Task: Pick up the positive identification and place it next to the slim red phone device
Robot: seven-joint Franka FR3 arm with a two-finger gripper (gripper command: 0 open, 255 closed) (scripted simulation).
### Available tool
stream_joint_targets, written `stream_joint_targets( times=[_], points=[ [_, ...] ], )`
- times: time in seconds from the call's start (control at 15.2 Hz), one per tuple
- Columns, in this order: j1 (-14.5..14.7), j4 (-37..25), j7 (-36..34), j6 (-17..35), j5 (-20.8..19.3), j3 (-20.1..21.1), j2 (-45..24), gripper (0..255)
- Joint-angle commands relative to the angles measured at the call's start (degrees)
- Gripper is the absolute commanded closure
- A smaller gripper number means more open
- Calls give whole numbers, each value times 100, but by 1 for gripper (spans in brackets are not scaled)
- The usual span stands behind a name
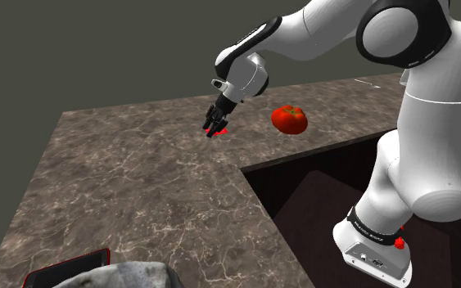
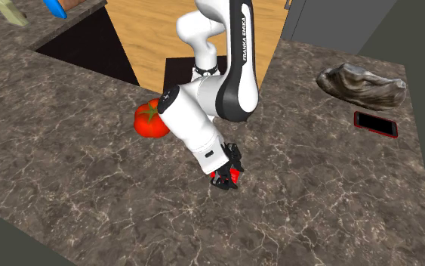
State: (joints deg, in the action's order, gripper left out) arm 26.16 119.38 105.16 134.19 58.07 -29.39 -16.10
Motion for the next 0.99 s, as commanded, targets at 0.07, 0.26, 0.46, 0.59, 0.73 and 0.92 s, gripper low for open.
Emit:
stream_joint_targets(
  times=[0.07, 0.26, 0.46, 0.59, 0.73, 0.92],
  points=[
    [17, 30, -9, 17, -5, 17, -32, 255],
    [27, 29, -68, -16, -79, -13, 26, 255],
    [73, 14, -275, -90, -293, -74, 192, 255],
    [101, -3, -413, -144, -434, -111, 300, 255],
    [127, -25, -550, -200, -573, -146, 404, 255],
    [161, -68, -753, -291, -778, -191, 555, 255]
  ],
)
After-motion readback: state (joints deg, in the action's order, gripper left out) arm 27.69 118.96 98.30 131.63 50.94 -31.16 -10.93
